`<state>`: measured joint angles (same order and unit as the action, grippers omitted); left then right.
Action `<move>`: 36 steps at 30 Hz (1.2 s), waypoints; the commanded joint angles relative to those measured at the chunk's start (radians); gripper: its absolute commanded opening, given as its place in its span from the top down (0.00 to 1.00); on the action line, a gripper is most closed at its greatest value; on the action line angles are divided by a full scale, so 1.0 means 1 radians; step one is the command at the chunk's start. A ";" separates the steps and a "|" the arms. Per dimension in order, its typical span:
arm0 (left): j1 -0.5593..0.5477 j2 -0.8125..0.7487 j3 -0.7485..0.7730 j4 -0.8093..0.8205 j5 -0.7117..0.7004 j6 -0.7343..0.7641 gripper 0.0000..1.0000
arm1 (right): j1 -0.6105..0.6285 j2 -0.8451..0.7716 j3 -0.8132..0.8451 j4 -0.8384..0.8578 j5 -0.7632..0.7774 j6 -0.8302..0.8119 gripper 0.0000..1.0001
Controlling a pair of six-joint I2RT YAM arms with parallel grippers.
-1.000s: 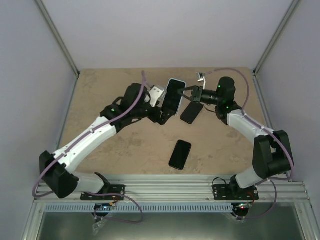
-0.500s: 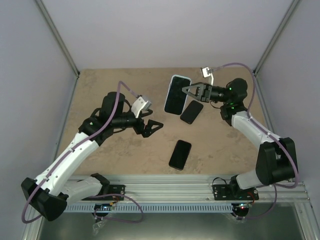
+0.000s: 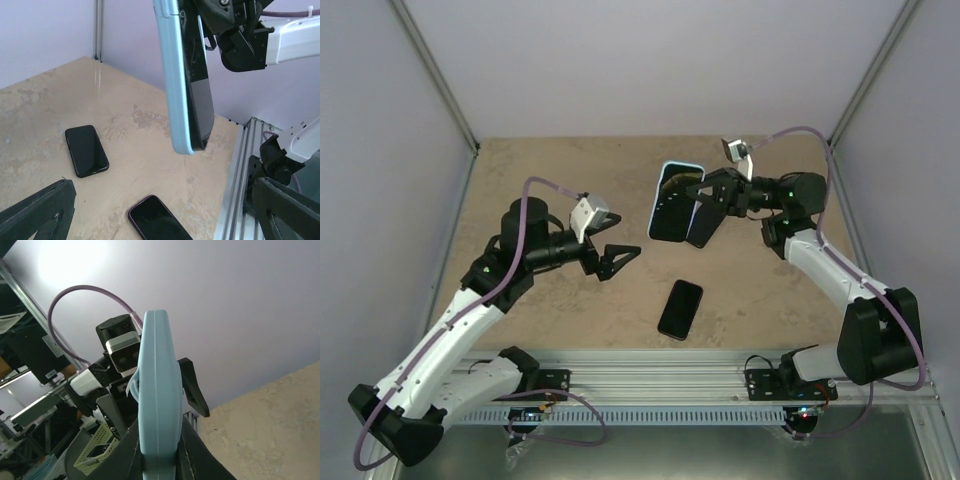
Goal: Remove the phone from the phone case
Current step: Pick up the phone at the center of the board, then remove the phone case from the phone.
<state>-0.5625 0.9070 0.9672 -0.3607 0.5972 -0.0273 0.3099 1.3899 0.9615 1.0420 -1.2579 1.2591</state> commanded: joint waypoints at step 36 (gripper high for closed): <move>0.005 0.031 -0.085 0.199 0.043 -0.108 0.05 | 0.060 -0.013 0.001 0.196 -0.015 0.079 1.00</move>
<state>-0.5625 0.9337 0.8959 -0.1993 0.6113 -0.1314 0.3573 1.3899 0.9615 1.1782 -1.2984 1.3327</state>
